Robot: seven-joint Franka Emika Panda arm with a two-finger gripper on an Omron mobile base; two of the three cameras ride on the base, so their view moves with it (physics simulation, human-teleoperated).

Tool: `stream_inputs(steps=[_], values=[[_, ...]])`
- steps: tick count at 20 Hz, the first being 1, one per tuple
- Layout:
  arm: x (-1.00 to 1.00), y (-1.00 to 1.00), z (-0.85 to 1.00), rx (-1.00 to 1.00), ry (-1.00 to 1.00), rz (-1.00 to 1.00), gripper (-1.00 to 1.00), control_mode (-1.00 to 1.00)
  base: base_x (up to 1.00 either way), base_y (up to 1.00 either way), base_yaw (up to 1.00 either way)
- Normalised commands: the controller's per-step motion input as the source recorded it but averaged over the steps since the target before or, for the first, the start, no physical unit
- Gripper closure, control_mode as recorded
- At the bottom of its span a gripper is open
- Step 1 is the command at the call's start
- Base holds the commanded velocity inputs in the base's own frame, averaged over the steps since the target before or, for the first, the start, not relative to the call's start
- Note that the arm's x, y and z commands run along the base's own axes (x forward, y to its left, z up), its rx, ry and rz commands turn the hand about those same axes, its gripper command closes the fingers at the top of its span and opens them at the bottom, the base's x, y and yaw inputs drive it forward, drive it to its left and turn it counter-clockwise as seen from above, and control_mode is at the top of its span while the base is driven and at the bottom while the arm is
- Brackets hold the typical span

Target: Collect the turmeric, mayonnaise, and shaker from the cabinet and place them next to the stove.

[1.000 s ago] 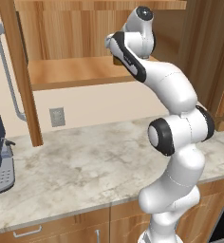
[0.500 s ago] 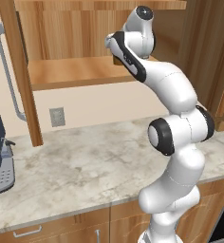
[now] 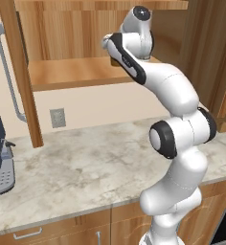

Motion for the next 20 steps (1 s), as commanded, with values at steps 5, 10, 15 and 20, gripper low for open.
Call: stream_inputs(steps=[5, 10, 15, 20], values=[[-0.11, 0.06, 0.0, 0.0, 0.0, 0.0, 1.0, -1.0, 0.0, 0.0, 0.0], [-0.46, 0.0, 0.0, 0.01, -0.08, 0.0, 1.0, -1.0, 0.0, 0.0, 0.0], [-0.86, -0.1, 0.05, 0.01, -0.11, 0.0, 1.0, -1.0, 0.0, 0.0, 0.0], [-1.0, -0.07, 0.11, 0.0, -0.05, 0.02, 1.0, -1.0, 0.0, 0.0, 0.0]])
